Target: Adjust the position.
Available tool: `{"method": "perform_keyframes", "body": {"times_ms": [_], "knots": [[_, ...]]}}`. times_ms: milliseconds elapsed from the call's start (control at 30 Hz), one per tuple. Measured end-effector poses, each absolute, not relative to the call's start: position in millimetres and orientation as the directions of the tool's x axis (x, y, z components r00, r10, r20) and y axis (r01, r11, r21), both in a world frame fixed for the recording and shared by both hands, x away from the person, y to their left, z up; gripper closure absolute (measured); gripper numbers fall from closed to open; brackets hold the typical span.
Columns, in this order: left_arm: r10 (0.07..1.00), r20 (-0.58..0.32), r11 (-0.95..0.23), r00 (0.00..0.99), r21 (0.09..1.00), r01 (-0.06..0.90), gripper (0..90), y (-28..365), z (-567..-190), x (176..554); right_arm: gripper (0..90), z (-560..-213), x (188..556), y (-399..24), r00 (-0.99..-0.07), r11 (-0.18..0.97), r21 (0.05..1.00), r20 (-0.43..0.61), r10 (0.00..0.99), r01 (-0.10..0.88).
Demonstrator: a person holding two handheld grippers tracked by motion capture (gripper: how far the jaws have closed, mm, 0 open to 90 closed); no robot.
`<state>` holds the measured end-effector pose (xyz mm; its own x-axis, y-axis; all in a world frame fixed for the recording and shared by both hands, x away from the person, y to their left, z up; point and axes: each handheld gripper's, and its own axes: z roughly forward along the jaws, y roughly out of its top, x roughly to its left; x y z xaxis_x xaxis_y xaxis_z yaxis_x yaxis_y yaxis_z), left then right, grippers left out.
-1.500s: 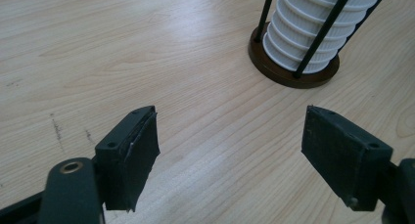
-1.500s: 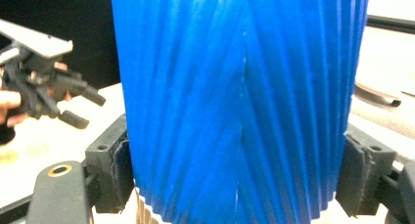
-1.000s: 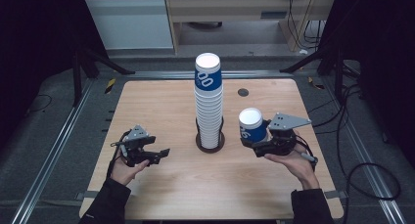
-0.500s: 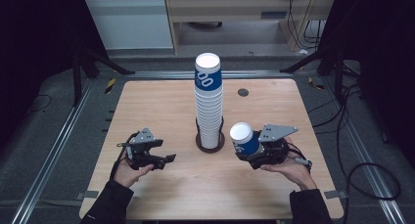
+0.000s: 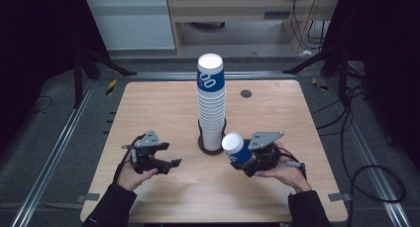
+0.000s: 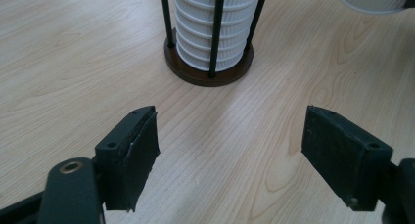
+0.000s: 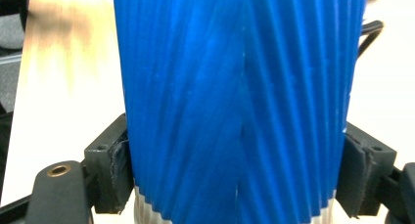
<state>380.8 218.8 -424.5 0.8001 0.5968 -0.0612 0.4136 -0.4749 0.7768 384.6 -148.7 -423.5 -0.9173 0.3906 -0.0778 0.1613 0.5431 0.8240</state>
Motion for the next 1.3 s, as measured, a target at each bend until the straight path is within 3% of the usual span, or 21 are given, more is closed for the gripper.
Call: {"method": "perform_keyframes", "body": {"times_ms": [1300], "knots": [[0.441, -0.079, -0.537, 0.894, 0.776, 0.333, 17.6, 170.9, -418.4, 364.0, 19.0, -449.8, 382.1, -91.9, -0.971, 0.674, 0.732, -0.074, 0.226, 0.102]]}}
